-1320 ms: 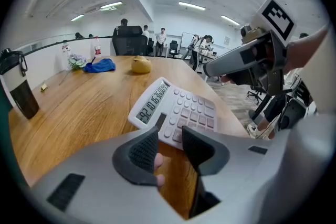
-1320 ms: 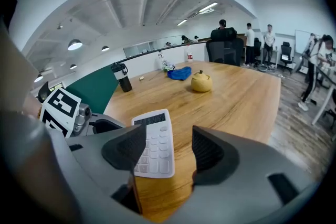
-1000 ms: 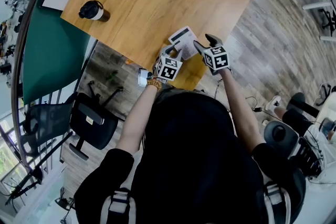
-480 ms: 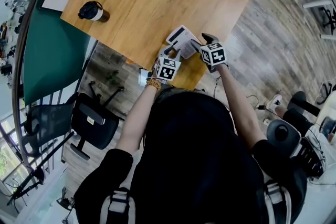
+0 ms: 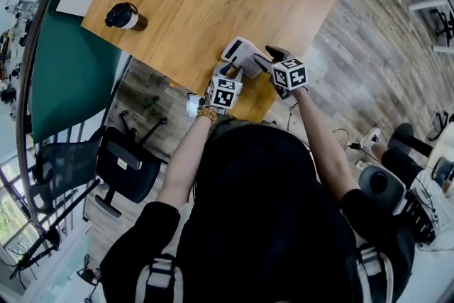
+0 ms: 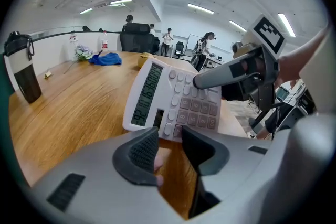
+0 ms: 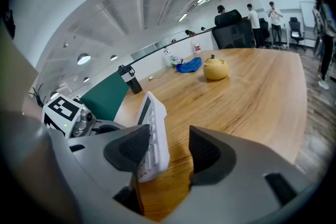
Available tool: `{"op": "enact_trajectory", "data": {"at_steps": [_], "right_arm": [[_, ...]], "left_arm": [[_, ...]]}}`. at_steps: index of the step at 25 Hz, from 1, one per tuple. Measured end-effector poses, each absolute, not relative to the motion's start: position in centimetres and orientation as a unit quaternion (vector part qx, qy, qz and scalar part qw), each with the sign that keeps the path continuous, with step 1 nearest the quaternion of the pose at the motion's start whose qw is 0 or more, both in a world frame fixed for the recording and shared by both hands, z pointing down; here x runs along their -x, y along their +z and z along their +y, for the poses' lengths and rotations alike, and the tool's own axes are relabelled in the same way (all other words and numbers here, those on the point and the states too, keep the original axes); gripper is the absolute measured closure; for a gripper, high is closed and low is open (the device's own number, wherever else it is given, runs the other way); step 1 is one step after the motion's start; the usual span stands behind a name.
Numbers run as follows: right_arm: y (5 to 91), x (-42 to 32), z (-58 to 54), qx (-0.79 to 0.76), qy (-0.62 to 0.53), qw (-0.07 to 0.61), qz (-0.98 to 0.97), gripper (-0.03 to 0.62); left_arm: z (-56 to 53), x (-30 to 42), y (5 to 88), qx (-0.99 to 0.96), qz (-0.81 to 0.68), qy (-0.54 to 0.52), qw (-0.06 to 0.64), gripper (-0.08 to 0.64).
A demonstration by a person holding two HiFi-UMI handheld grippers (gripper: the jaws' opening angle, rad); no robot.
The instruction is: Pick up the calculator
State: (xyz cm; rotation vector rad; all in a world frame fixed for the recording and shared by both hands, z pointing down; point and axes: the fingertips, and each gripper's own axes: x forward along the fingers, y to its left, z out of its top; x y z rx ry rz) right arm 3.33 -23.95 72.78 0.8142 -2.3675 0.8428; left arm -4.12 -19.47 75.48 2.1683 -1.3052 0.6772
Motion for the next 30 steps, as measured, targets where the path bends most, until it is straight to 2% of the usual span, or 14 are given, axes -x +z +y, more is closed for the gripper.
{"op": "enact_trajectory", "data": {"at_steps": [6, 11, 20, 24, 25, 27, 30], "right_arm": [[71.9, -2.0, -23.9, -0.278, 0.297, 0.239, -0.882, 0.330], [70.8, -0.6, -23.8, -0.255, 0.238, 0.269, -0.898, 0.331], [70.1, 1.0, -23.9, -0.237, 0.191, 0.293, -0.906, 0.385], [72.5, 1.6, -21.3, -0.181, 0.126, 0.384, -0.896, 0.372], [73.2, 1.6, -20.7, -0.175, 0.113, 0.400, -0.893, 0.387], [74.3, 1.6, -20.1, -0.174, 0.116, 0.409, -0.888, 0.419], [74.5, 2.0, -19.8, -0.188, 0.132, 0.404, -0.886, 0.425]], "left_arm": [[-19.3, 4.1, 76.1, -0.796, -0.482, 0.261, 0.259, 0.403], [-18.9, 4.2, 76.5, -0.790, -0.476, 0.274, 0.272, 0.403], [-18.9, 4.1, 76.8, -0.788, -0.472, 0.283, 0.276, 0.403], [-18.9, 4.0, 76.9, -0.789, -0.470, 0.284, 0.276, 0.403], [-18.9, 4.0, 77.0, -0.788, -0.471, 0.284, 0.276, 0.403], [-18.7, 4.0, 77.0, -0.785, -0.471, 0.288, 0.281, 0.403], [-18.7, 4.2, 77.1, -0.783, -0.471, 0.291, 0.285, 0.402]]}}
